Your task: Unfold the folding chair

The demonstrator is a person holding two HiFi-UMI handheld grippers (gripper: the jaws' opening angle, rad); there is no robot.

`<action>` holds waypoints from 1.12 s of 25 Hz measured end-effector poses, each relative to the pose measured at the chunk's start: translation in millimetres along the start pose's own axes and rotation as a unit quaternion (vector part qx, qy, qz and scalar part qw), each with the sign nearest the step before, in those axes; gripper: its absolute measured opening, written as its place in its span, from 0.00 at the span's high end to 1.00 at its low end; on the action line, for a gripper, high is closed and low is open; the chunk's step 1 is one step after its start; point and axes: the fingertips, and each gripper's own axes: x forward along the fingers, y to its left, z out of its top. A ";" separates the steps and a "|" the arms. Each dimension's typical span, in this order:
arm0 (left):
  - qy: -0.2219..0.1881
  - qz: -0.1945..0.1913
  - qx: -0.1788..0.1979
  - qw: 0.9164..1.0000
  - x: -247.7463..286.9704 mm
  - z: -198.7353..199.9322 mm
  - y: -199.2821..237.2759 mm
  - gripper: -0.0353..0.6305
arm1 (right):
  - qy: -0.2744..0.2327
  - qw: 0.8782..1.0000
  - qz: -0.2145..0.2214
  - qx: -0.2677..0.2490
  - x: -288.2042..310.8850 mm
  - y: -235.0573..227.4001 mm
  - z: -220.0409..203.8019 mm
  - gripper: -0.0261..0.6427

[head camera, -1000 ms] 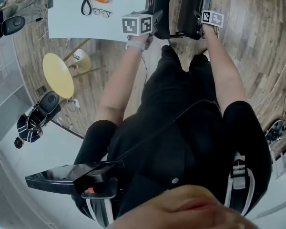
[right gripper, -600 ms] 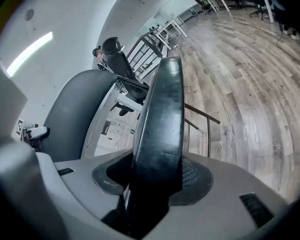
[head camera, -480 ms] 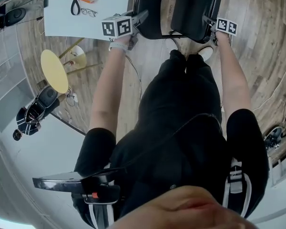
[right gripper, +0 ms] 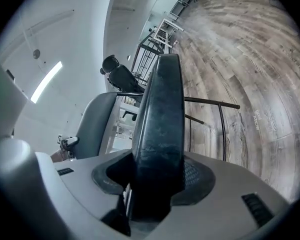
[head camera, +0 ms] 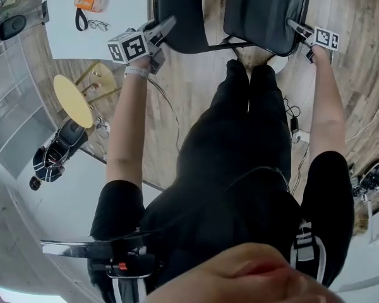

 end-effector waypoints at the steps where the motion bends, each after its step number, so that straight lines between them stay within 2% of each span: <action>1: 0.002 -0.003 0.000 1.000 3.2 -1.0 2.2 0.81 | -0.001 1.000 0.001 0.000 -3.3 -7.1 0.3 0.67; 5: 0.015 0.003 0.002 1.000 16.7 -13.8 4.1 0.81 | 0.003 1.000 0.015 0.006 -14.3 -39.0 -8.0 0.66; 10: 0.018 -0.009 -0.008 1.000 45.8 -28.1 7.8 0.81 | 0.004 1.000 -0.006 0.009 -35.4 -95.6 -12.4 0.64; 14: 0.029 -0.012 -0.013 0.999 37.0 -30.8 14.9 0.81 | 0.013 0.999 -0.018 0.025 -35.1 -106.8 -19.6 0.62; 19: 0.033 -0.016 -0.022 0.999 50.3 -38.9 11.5 0.81 | 0.015 0.999 -0.026 0.013 -47.7 -135.0 -17.3 0.60; 24: 0.039 -0.017 -0.032 0.999 59.8 -46.3 12.1 0.81 | 0.026 0.999 -0.030 0.033 -50.3 -158.0 -23.9 0.59; 28: 0.041 -0.017 -0.029 0.999 69.0 -49.4 0.5 0.81 | 0.024 0.998 -0.014 0.053 -50.0 -174.8 -28.7 0.57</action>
